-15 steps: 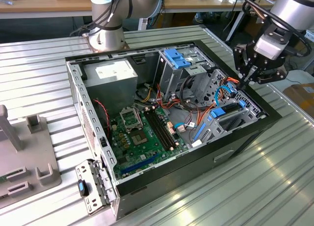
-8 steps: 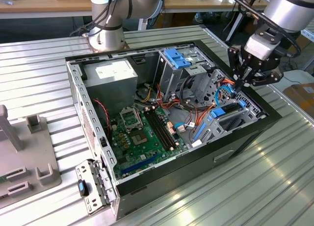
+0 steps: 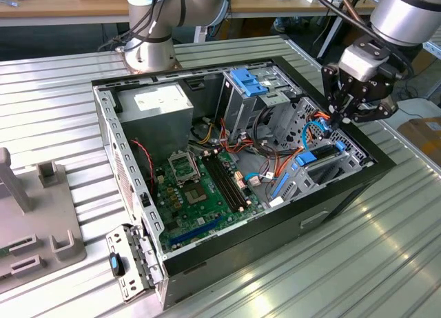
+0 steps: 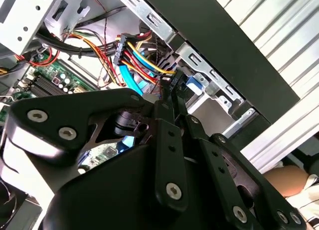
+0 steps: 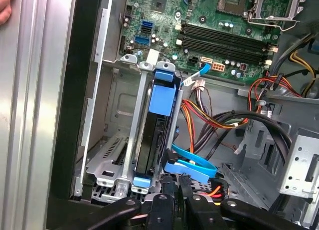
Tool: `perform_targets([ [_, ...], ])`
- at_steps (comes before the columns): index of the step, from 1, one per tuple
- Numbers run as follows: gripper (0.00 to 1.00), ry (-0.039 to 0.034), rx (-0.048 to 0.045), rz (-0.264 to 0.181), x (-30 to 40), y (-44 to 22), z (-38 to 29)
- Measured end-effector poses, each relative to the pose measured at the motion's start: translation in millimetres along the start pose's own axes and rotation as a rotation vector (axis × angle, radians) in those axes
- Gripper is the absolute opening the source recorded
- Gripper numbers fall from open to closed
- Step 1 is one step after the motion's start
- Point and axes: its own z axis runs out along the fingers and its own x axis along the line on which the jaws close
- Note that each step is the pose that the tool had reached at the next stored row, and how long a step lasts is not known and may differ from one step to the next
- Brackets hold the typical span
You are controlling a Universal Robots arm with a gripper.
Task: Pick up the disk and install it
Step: 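Insert the first disk wire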
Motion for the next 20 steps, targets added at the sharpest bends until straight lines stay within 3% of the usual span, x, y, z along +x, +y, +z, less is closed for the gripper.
perform_targets([
  [6,0.16,0.0028,-0.0003,0.025,-0.2,4.9,0.2],
  [12,0.16,0.0041,-0.0005,0.034,-1.6,17.1,0.5],
  [16,0.16,0.0101,-0.0012,0.085,-0.4,17.7,3.4],
  [20,0.16,0.0103,-0.0012,0.095,7.1,19.3,3.7],
])
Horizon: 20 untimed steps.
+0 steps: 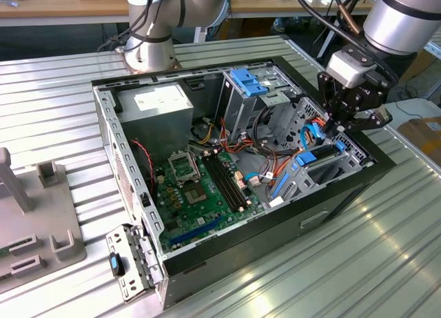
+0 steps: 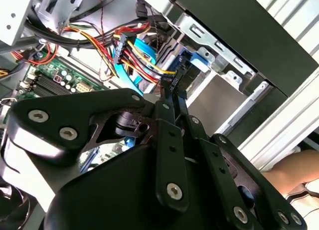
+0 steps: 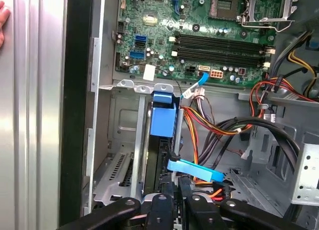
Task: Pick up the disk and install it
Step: 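Insert the first disk wire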
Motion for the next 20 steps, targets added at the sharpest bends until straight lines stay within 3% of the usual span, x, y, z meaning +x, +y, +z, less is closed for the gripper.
perform_targets([
  [4,0.16,-0.0011,0.0001,0.006,5.6,1.9,2.9],
  [8,0.16,-0.0019,0.0001,0.008,6.2,2.6,3.3],
  [13,0.16,-0.0013,0.0001,0.017,6.9,3.6,9.9],
  [20,0.16,-0.0055,0.0059,0.018,6.7,5.1,13.6],
])
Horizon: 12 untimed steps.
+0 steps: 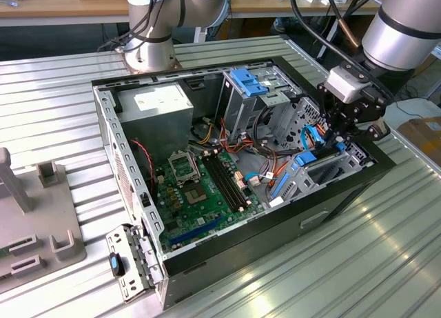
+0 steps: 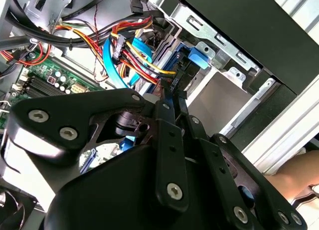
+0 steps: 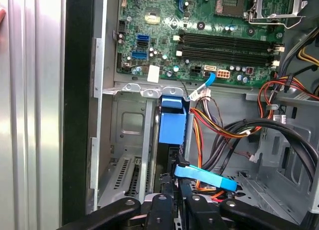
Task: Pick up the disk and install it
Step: 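Insert the first disk wire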
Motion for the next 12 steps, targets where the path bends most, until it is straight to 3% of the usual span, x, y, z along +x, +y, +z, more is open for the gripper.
perform_targets([
  [12,0.16,0.0059,-0.0002,0.051,0.1,0.3,2.1],
])
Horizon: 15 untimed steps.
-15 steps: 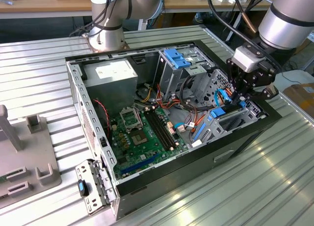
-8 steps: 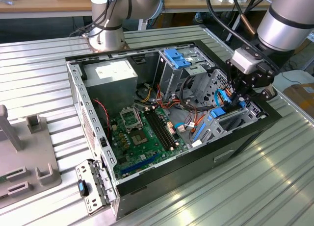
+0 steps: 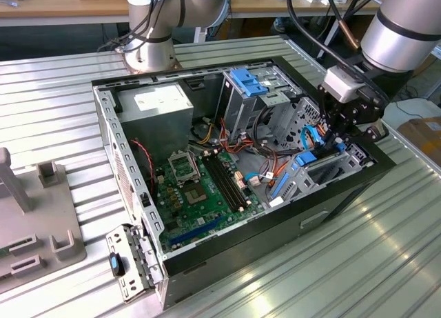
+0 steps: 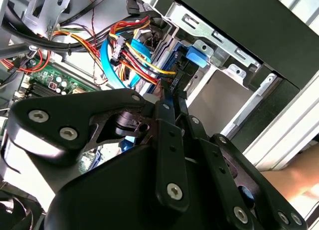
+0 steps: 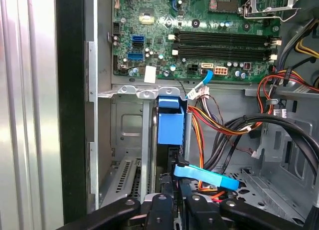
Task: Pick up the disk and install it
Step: 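Insert the first disk wire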
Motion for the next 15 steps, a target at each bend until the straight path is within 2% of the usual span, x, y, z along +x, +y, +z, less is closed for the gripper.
perform_targets([
  [15,0.16,0.0003,-0.0001,0.008,-2.0,0.5,3.8],
])
